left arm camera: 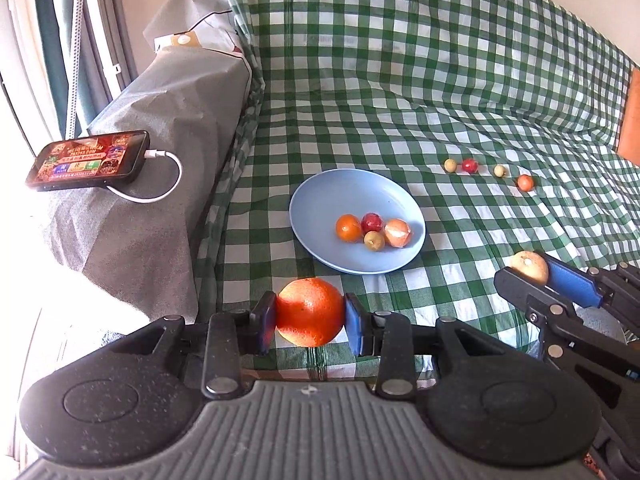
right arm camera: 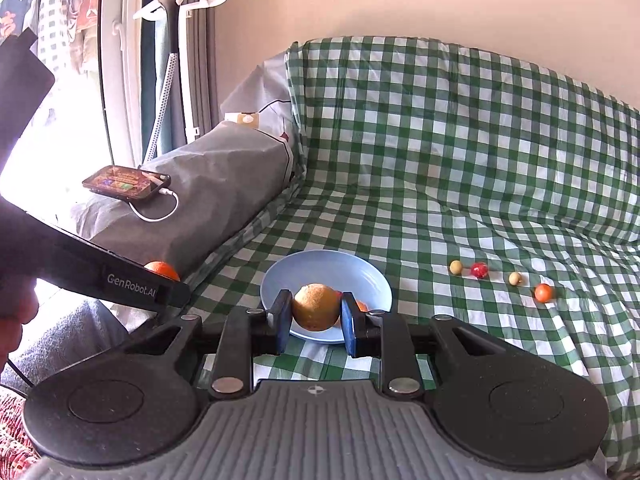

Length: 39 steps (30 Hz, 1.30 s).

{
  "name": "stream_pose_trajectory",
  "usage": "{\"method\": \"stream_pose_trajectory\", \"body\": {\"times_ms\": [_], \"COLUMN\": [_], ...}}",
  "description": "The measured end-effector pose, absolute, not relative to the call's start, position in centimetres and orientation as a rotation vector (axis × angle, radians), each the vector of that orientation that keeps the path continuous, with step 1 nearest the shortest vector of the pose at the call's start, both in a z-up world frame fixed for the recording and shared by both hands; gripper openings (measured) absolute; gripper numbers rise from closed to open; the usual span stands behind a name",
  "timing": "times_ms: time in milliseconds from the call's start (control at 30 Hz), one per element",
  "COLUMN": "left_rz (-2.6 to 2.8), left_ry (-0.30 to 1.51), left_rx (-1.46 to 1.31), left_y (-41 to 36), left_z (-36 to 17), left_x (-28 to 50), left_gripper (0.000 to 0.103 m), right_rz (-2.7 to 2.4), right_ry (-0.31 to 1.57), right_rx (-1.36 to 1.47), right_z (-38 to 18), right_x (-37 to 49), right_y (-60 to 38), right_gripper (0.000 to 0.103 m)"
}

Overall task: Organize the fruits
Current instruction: 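Carry both fruits over the blue plate and open both tools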

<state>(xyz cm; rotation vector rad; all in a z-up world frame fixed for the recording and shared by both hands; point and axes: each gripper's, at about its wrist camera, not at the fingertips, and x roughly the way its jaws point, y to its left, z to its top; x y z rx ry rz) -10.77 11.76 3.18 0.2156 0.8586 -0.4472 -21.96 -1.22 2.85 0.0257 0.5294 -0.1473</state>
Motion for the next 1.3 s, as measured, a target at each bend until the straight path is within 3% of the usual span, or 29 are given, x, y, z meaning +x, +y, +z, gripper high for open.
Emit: {"method": "stream_pose_trajectory", "body": {"times_ms": [833, 1300], "left_rz": [-0.458, -0.473], "left_ry": [0.874, 0.938], "left_rx": [0.194, 0.26], "left_y": [8.6, 0.7], "left_z": [1.8, -5.2], "left_x": [-3.0, 6.8], "left_gripper": [0.039, 0.039], "right_rz": [-0.154, -0.223], "right_ry": [0.643, 0.748], "right_rx": [-0.002, -0.002], "right_z": [-0.5, -6.3], "right_x": [-15.7, -5.0], "right_y": [-3.6, -8.4], "right_gripper": [0.027, 0.027]}}
